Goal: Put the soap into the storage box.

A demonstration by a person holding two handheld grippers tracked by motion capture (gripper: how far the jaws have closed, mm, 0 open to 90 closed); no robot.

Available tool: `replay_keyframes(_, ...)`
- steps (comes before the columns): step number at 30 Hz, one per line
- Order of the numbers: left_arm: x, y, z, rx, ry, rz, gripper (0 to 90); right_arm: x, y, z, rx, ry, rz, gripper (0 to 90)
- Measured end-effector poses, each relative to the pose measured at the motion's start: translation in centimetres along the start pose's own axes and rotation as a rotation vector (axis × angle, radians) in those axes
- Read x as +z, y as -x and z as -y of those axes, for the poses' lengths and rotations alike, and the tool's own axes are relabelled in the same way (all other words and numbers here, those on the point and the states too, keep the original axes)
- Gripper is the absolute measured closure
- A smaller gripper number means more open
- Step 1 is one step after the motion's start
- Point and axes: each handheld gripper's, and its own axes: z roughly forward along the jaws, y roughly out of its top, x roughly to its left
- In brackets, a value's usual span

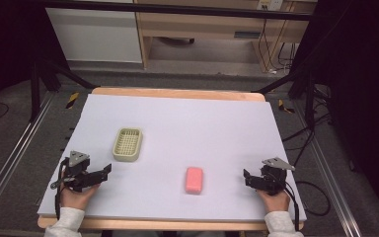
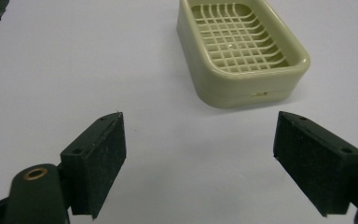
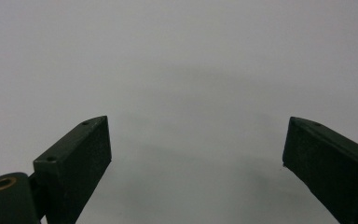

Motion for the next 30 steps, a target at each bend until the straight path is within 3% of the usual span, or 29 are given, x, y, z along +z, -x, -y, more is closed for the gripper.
replay_keyframes(16,-0.4,3.3,-0.7,0.062,0.002,0.057,18.7,-0.1,0.1,0.0,0.010,0.003,-0.001,8.1)
replay_keyframes(30,-0.4,5.5,-1.4,0.089,-0.015,0.095,20.0,-0.3,0.2,0.0,0.016,0.011,0.010,8.3)
